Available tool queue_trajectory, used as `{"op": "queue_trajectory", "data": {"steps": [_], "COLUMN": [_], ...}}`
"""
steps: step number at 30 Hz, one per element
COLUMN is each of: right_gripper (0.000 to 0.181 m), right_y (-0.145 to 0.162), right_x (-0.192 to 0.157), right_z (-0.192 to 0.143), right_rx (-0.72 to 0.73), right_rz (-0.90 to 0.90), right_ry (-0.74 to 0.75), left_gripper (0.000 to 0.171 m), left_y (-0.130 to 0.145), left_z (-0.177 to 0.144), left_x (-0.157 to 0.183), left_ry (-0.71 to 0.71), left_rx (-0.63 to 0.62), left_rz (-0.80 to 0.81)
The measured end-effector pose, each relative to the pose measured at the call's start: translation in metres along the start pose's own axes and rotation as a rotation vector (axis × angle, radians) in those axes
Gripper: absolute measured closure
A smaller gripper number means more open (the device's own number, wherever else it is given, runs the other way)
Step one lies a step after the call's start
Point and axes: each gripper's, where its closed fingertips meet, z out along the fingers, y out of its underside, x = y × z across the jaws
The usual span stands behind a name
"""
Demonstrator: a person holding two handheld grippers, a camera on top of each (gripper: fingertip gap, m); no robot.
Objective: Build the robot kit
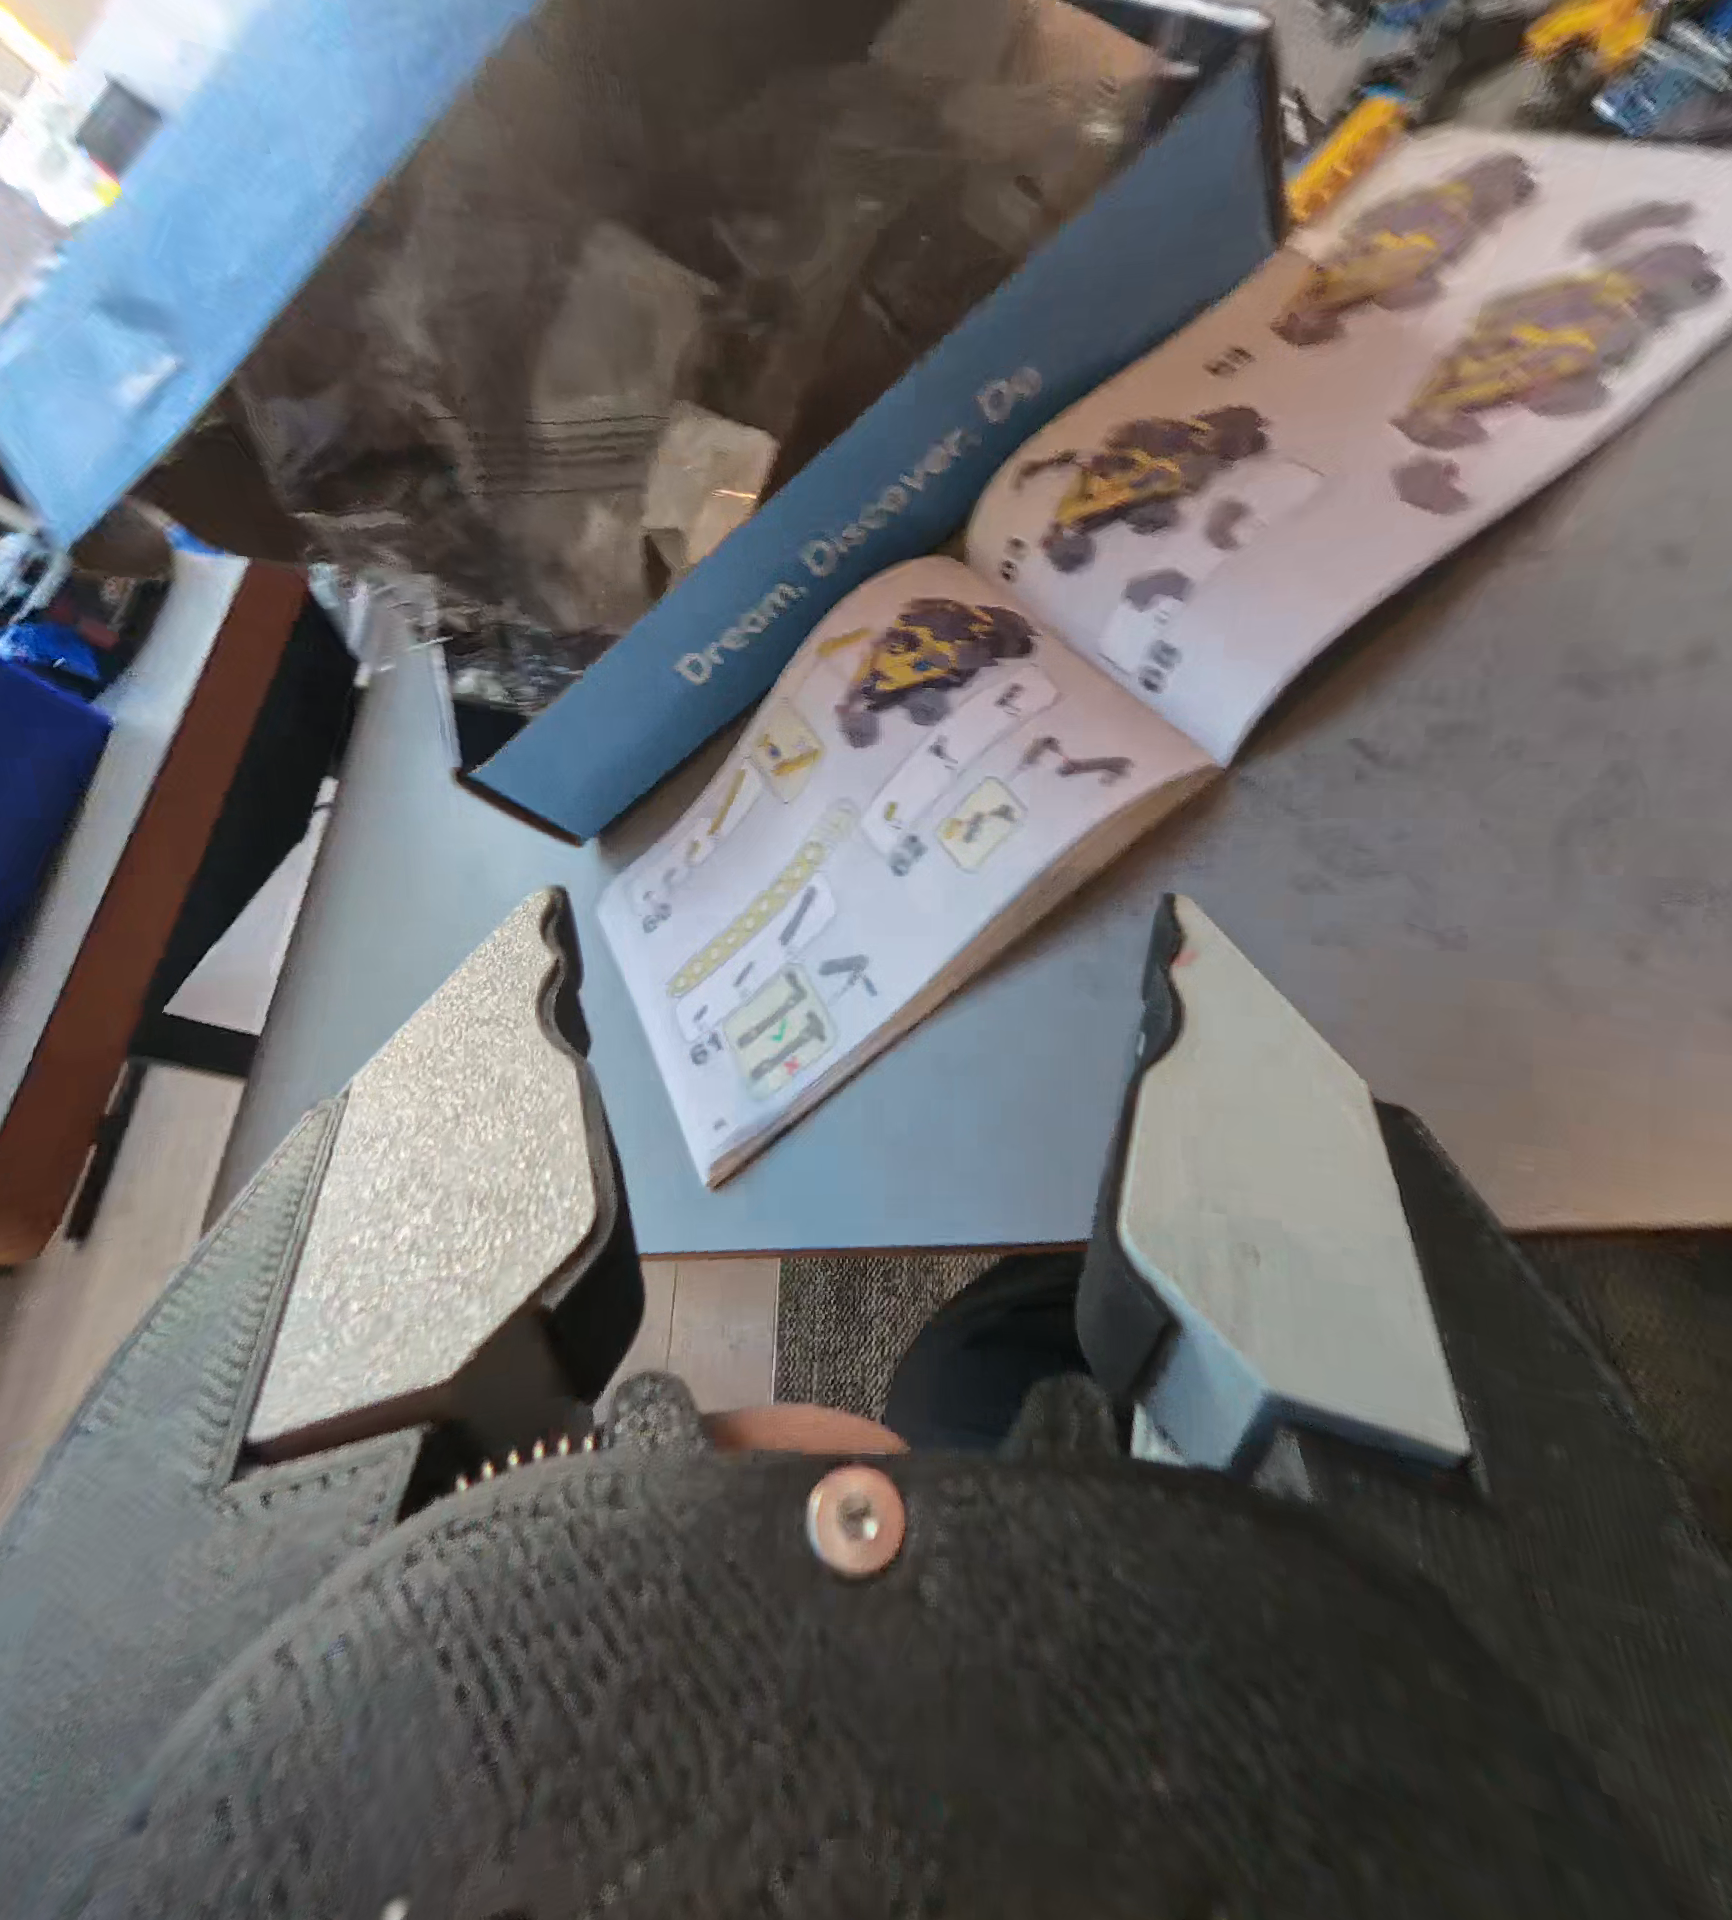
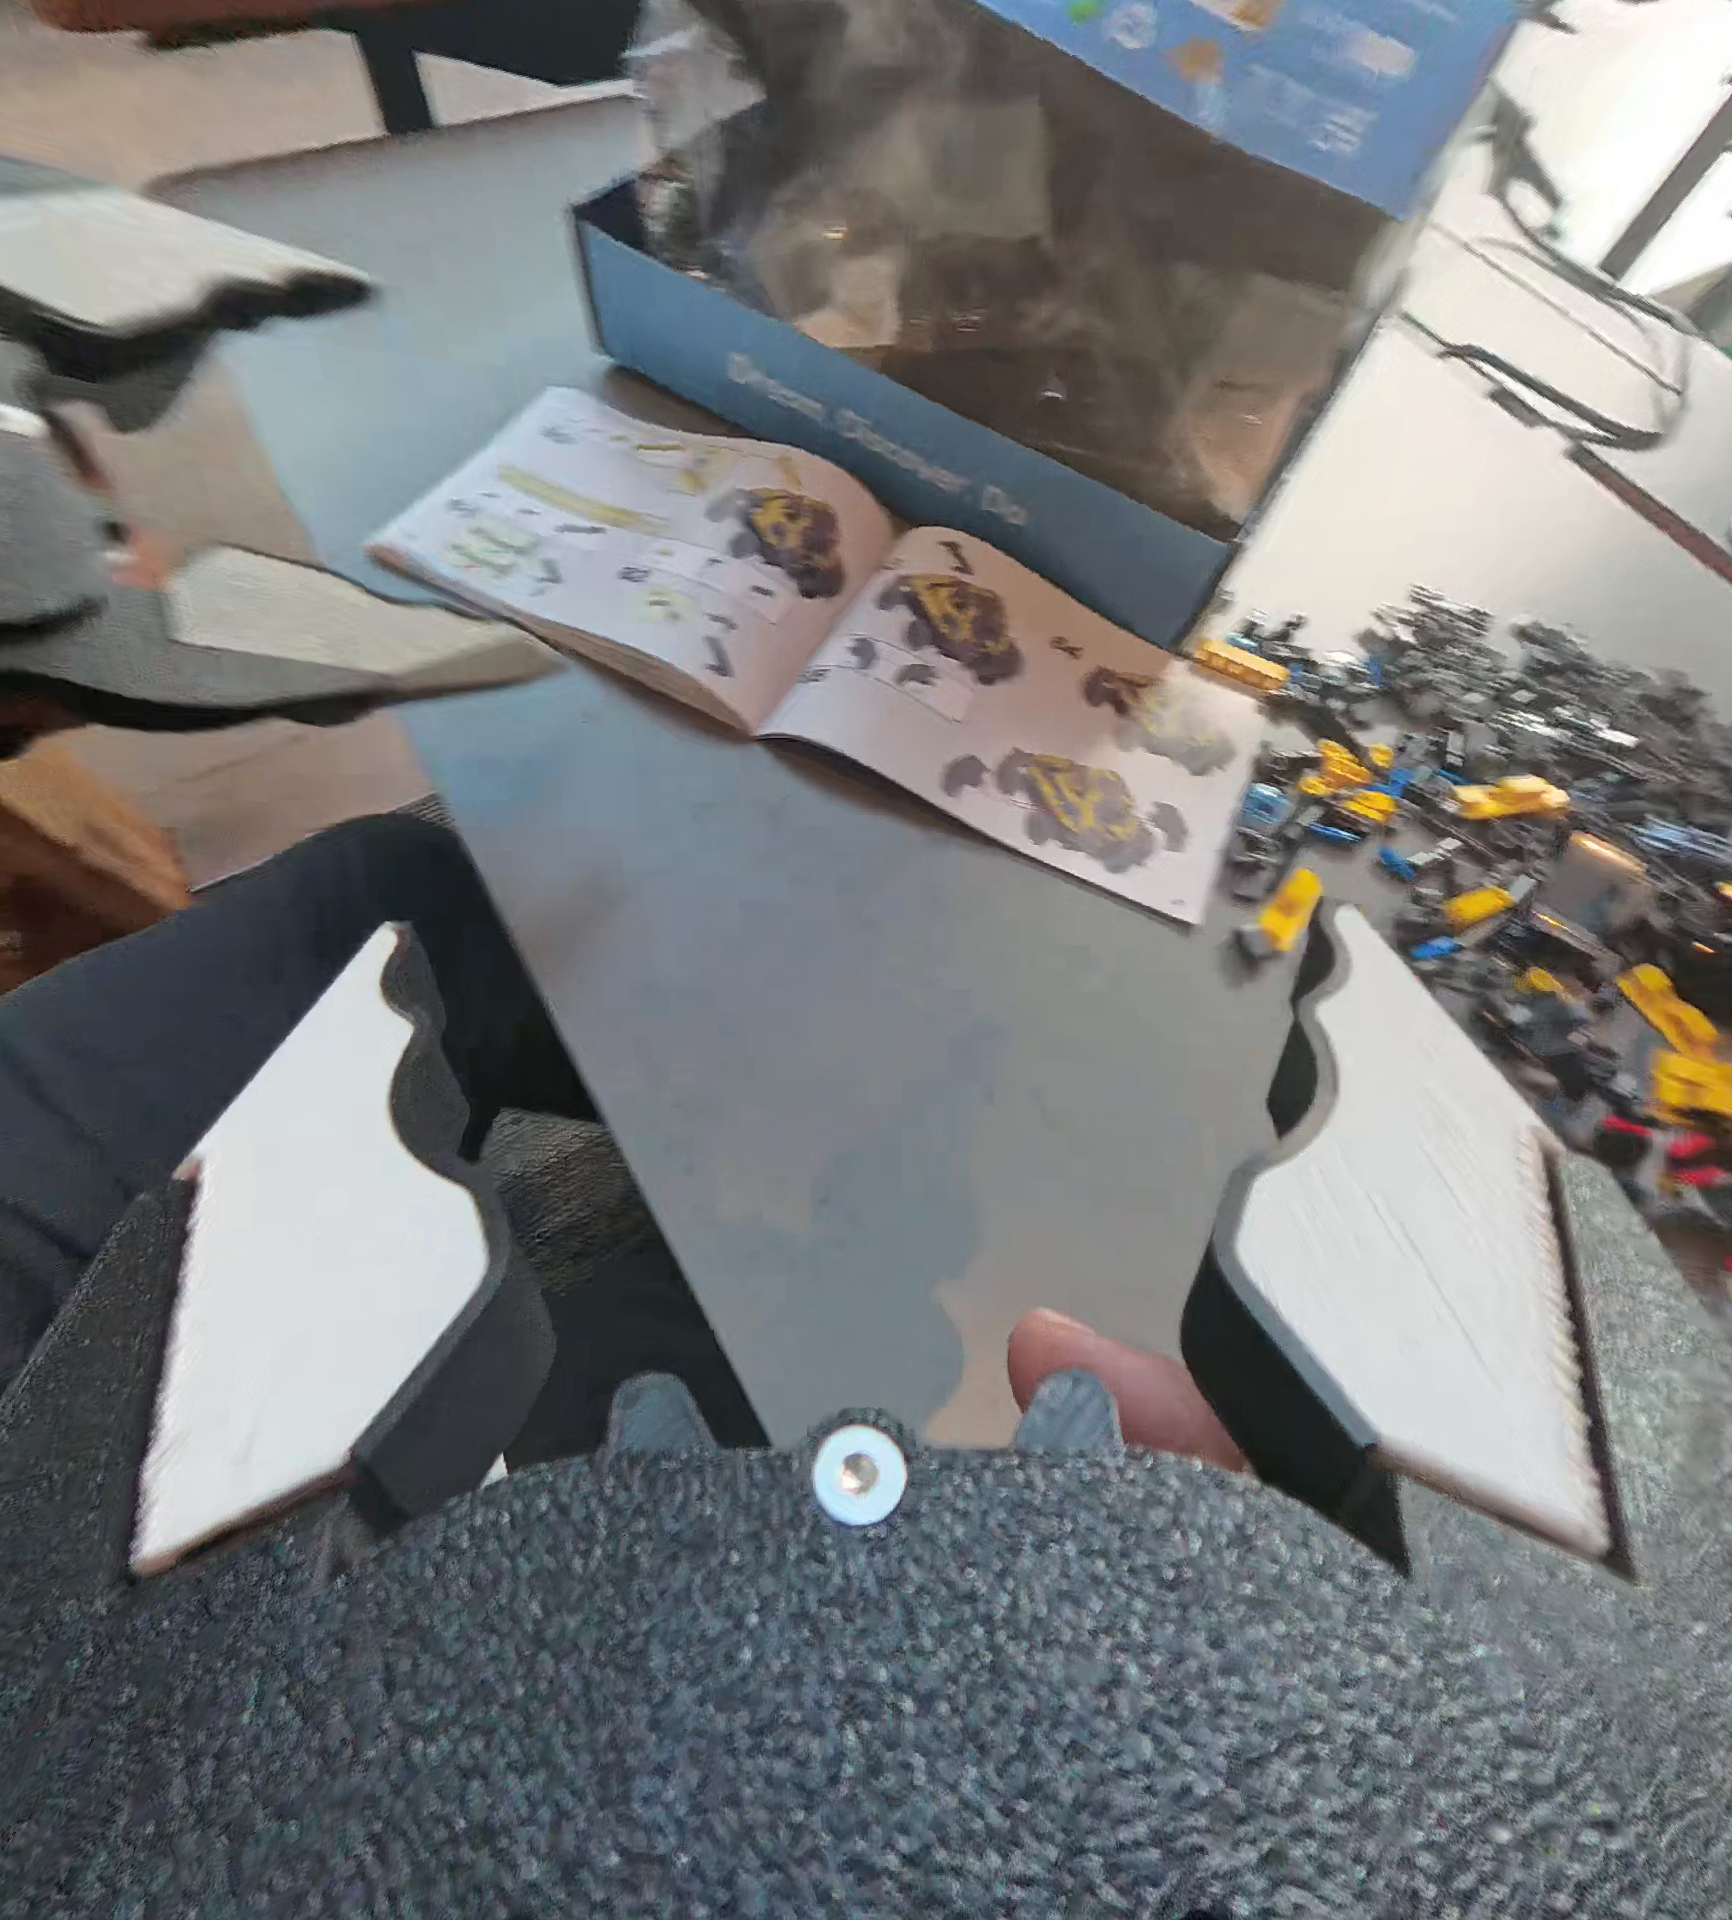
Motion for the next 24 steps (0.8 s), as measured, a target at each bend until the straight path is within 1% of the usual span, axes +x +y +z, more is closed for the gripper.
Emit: {"op": "queue_trajectory", "data": {"steps": [2, 3, 4, 5, 6, 8, 9, 10, 11, 12, 14, 15, 16, 17, 18, 19, 20, 21, 22, 23, 24], "right_gripper": [0.029, 0.031, 0.037, 0.045, 0.051, 0.063, 0.075, 0.100, 0.147, 0.177, 0.181, 0.181, 0.180, 0.171, 0.170, 0.169, 0.167, 0.158, 0.151, 0.147, 0.139], "right_y": [0.004, 0.006, 0.008, 0.011, 0.015, 0.021, 0.024, 0.026, 0.027, 0.029, 0.033, 0.031, 0.024, 0.016, 0.006, -0.002, -0.007, -0.013, -0.022, -0.029, -0.032], "right_x": [0.036, 0.053, 0.069, 0.083, 0.095, 0.112, 0.120, 0.127, 0.131, 0.131, 0.138, 0.141, 0.146, 0.150, 0.148, 0.143, 0.139, 0.140, 0.141, 0.142, 0.141], "right_z": [-0.003, -0.005, -0.008, -0.010, -0.011, -0.011, -0.010, -0.008, -0.005, 0.001, 0.012, 0.017, 0.019, 0.020, 0.025, 0.034, 0.045, 0.052, 0.056, 0.060, 0.065], "right_rx": [0.003, 0.004, 0.004, 0.001, -0.004, -0.020, -0.026, -0.024, -0.018, -0.014, -0.035, -0.022, 0.004, 0.026, 0.037, 0.040, 0.033, 0.040, 0.075, 0.091, 0.092], "right_rz": [0.038, 0.053, 0.060, 0.064, 0.070, 0.066, 0.051, 0.033, 0.011, -0.006, 0.019, 0.038, 0.061, 0.063, 0.045, 0.034, 0.052, 0.082, 0.085, 0.079, 0.076], "right_ry": [0.127, 0.195, 0.259, 0.315, 0.368, 0.456, 0.505, 0.551, 0.565, 0.546, 0.566, 0.583, 0.628, 0.684, 0.699, 0.681, 0.640, 0.633, 0.640, 0.658, 0.672], "left_gripper": [0.066, 0.063, 0.059, 0.049, 0.044, 0.044, 0.043, 0.041, 0.039, 0.038, 0.035, 0.036, 0.035, 0.035, 0.035, 0.041, 0.062, 0.074, 0.070, 0.061, 0.057], "left_y": [-0.006, -0.009, -0.013, -0.017, -0.022, -0.032, -0.039, -0.047, -0.057, -0.068, -0.092, -0.105, -0.118, -0.129, -0.138, -0.144, -0.147, -0.150, -0.148, -0.145, -0.141], "left_z": [-0.002, -0.004, -0.006, -0.008, -0.011, -0.018, -0.022, -0.029, -0.037, -0.047, -0.064, -0.073, -0.082, -0.087, -0.090, -0.091, -0.094, -0.096, -0.097, -0.102, -0.108], "left_x": [-0.026, -0.030, -0.025, -0.015, -0.003, 0.024, 0.042, 0.063, 0.084, 0.104, 0.131, 0.143, 0.153, 0.160, 0.163, 0.163, 0.160, 0.155, 0.150, 0.153, 0.156], "left_ry": [-0.076, -0.073, -0.027, 0.044, 0.104, 0.184, 0.232, 0.294, 0.358, 0.414, 0.470, 0.500, 0.533, 0.547, 0.538, 0.515, 0.494, 0.474, 0.459, 0.514, 0.575], "left_rx": [0.038, 0.059, 0.078, 0.096, 0.108, 0.126, 0.134, 0.141, 0.151, 0.168, 0.215, 0.240, 0.262, 0.281, 0.289, 0.290, 0.293, 0.307, 0.306, 0.306, 0.296], "left_rz": [-0.097, -0.145, -0.191, -0.230, -0.266, -0.292, -0.286, -0.281, -0.278, -0.266, -0.242, -0.245, -0.248, -0.247, -0.240, -0.230, -0.215, -0.217, -0.224, -0.214, -0.228]}}
